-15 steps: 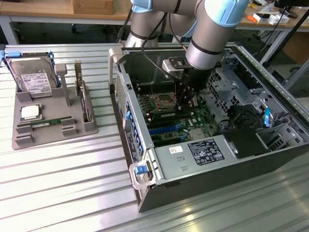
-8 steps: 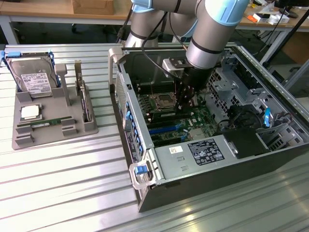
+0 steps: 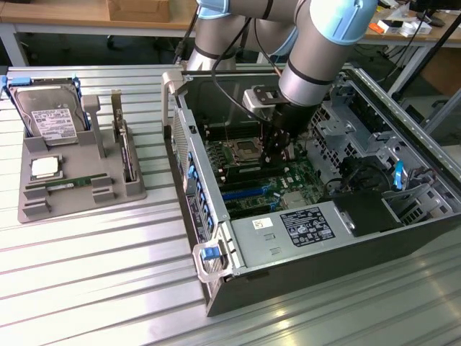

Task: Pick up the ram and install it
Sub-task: 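Insert the ram into the slot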

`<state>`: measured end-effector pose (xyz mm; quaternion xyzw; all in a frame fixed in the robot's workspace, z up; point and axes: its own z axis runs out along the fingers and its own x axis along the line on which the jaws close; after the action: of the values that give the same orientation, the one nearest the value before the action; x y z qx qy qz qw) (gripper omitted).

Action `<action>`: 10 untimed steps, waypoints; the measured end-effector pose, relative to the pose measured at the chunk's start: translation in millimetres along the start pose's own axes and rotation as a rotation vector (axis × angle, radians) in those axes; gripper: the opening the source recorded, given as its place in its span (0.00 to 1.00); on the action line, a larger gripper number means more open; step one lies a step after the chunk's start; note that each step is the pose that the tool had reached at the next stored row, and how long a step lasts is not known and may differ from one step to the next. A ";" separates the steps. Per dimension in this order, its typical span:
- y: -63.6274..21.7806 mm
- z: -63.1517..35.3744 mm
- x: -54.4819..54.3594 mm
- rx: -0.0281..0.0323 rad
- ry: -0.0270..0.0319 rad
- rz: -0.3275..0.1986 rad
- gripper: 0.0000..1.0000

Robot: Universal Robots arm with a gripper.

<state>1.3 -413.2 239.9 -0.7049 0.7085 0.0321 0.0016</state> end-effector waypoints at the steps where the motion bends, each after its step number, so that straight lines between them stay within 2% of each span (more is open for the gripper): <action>1: 0.0 0.0 0.2 0.0000 -0.0001 0.000 0.12; 10: 0.0 0.8 4.1 -0.0001 0.0001 0.000 0.12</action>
<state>1.3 -417.3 238.9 -0.7049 0.7085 0.0321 0.0016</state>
